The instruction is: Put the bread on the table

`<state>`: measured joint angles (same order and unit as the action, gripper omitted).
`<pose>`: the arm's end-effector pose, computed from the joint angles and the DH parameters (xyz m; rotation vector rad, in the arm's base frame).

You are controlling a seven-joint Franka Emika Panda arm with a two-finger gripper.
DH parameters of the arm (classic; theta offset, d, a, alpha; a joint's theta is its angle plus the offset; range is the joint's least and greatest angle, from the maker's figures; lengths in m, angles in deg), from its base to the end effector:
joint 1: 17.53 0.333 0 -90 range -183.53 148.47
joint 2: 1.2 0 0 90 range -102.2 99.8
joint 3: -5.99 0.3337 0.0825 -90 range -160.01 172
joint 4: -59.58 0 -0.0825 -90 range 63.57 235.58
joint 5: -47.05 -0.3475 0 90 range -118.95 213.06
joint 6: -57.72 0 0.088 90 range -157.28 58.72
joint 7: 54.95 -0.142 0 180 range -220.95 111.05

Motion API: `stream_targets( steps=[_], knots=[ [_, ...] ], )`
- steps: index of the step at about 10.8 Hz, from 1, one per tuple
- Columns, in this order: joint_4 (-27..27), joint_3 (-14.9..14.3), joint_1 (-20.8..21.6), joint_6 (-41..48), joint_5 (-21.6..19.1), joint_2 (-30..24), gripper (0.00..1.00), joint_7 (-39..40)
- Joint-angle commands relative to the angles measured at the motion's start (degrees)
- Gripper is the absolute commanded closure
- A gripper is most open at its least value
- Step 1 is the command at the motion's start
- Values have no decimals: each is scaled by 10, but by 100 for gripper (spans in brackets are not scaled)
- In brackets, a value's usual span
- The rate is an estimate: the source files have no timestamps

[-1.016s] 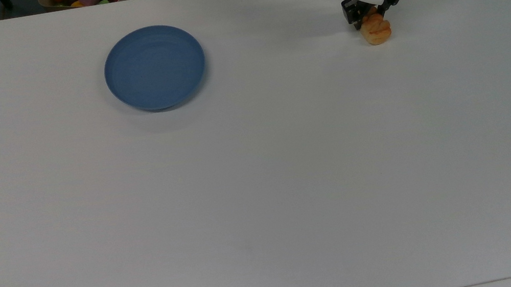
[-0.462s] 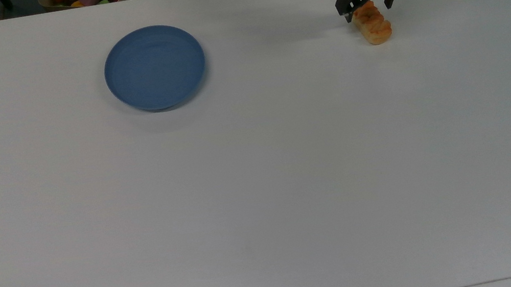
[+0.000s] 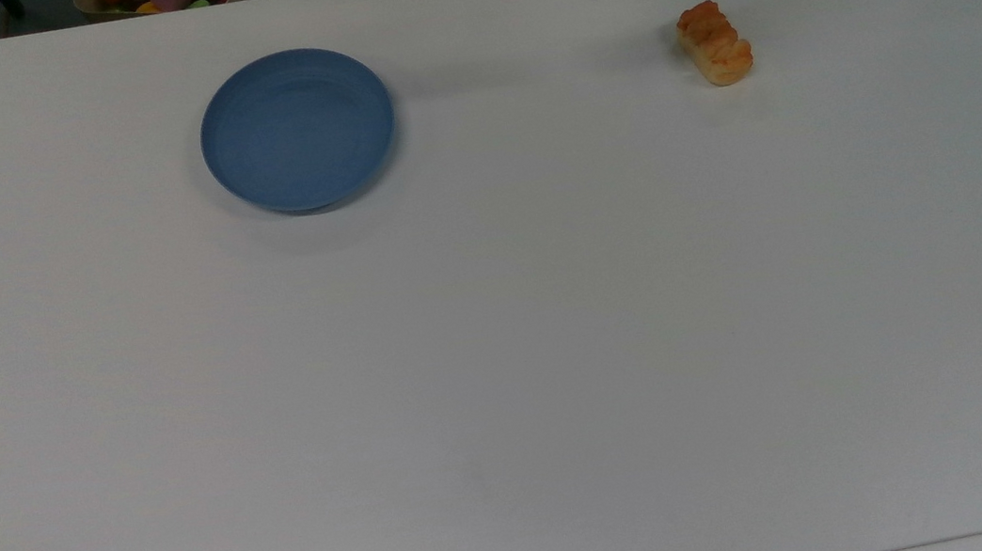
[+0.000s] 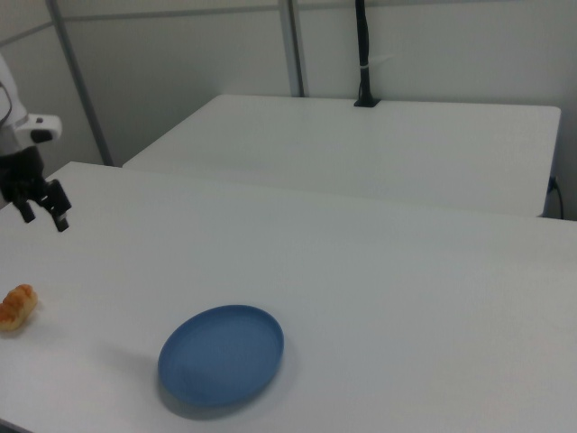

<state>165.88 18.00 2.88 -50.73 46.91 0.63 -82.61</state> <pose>0.4544 0.2876 0.4930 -3.1280 -0.1286 -0.0015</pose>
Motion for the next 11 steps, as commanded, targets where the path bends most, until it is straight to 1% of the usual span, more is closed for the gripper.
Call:
stream_targets(
  steps=[1,3,5,7,9,10,11],
  knots=[
    [-23,-70,-1,47,1,-35,0,8],
    [-34,-108,-13,75,-2,-48,0,48],
    [-34,-127,-39,75,-3,-62,0,79],
    [-32,-140,-70,74,-8,-68,0,131],
    [-31,-144,-95,69,-24,-75,0,184],
    [-32,-144,-107,65,-34,-75,0,229],
    [-32,-144,-111,61,-35,-73,0,287]
  ],
)
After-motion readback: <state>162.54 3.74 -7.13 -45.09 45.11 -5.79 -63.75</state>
